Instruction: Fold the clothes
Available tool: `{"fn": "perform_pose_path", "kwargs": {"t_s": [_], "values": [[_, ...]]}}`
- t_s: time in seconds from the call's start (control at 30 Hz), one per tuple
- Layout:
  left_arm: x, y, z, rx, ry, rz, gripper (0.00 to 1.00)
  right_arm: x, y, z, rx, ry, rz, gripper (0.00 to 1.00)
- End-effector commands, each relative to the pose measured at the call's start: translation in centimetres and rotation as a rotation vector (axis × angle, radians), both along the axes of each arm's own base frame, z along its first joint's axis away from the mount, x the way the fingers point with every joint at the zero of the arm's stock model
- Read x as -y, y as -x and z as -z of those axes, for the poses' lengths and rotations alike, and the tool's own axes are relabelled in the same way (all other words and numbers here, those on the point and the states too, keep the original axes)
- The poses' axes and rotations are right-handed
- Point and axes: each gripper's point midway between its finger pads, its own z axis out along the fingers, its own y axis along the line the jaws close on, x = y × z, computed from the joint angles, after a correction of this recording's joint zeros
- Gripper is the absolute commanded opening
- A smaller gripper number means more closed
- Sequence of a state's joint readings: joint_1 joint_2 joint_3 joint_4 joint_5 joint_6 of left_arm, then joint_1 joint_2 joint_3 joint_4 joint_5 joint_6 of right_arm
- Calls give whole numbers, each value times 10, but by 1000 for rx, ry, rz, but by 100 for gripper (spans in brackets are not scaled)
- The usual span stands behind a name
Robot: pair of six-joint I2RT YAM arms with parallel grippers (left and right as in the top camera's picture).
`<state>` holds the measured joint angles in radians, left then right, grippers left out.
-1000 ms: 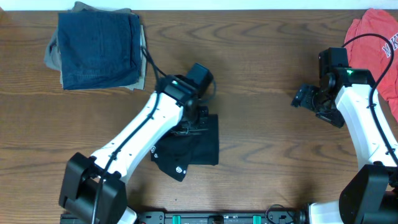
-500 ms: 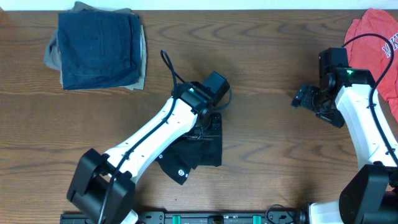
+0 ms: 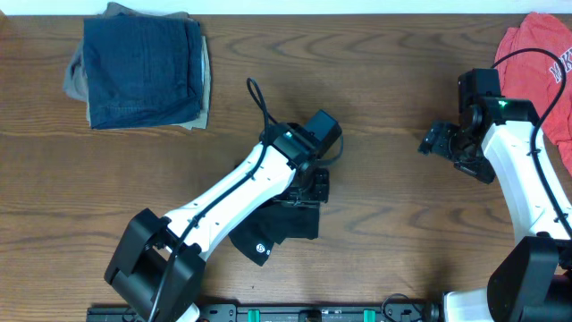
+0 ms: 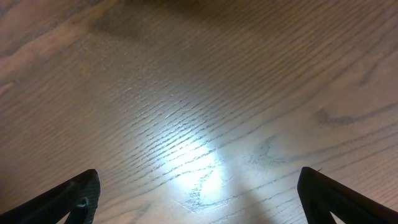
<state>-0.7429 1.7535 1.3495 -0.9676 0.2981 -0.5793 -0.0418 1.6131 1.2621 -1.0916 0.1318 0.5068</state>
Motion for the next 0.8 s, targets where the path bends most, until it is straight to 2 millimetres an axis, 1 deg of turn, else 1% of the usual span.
{"fn": "perform_pose_path", "kwargs": {"t_s": [0.0, 0.03, 0.07, 0.17, 0.2, 0.3, 0.37, 0.43, 0.5, 0.53, 0.57, 0.63, 0.73, 0.77], "values": [[17, 6, -2, -15, 64, 19, 31, 4, -1, -2, 2, 19, -2, 99], [21, 4, -2, -3, 76, 24, 36, 4, -1, -2, 2, 19, -2, 99], [25, 3, -3, 8, 87, 28, 38, 4, -1, -2, 2, 19, -2, 99], [31, 3, -5, 14, 111, 38, 38, 4, -1, -2, 3, 19, -2, 99], [33, 5, -6, 4, 123, 41, 36, 4, -1, -2, 3, 19, -2, 99], [40, 10, -17, 7, 180, 138, 10, 4, -1, -2, 2, 19, -2, 99], [37, 11, -28, 24, 181, 164, 6, 4, -1, -2, 2, 19, -2, 99], [33, 10, -42, 48, 187, 164, 6, 4, -1, -2, 2, 19, -2, 99], [23, 8, -56, 85, 187, 147, 6, 4, -1, -2, 2, 19, -1, 99], [15, 6, -63, 108, 175, 133, 7, 4, -1, -2, 2, 19, -2, 99], [2, 2, -70, 137, 147, 109, 8, 4, -1, -2, 2, 19, -2, 99], [-24, -2, -78, 174, 78, 51, 10, 4, -1, -2, 2, 19, -2, 99], [-68, -6, -85, 203, -49, -51, 12, 4, -1, -2, 3, 19, -2, 99], [-80, -7, -85, 205, -85, -78, 15, 4, -1, -2, 2, 19, -2, 99]]}}
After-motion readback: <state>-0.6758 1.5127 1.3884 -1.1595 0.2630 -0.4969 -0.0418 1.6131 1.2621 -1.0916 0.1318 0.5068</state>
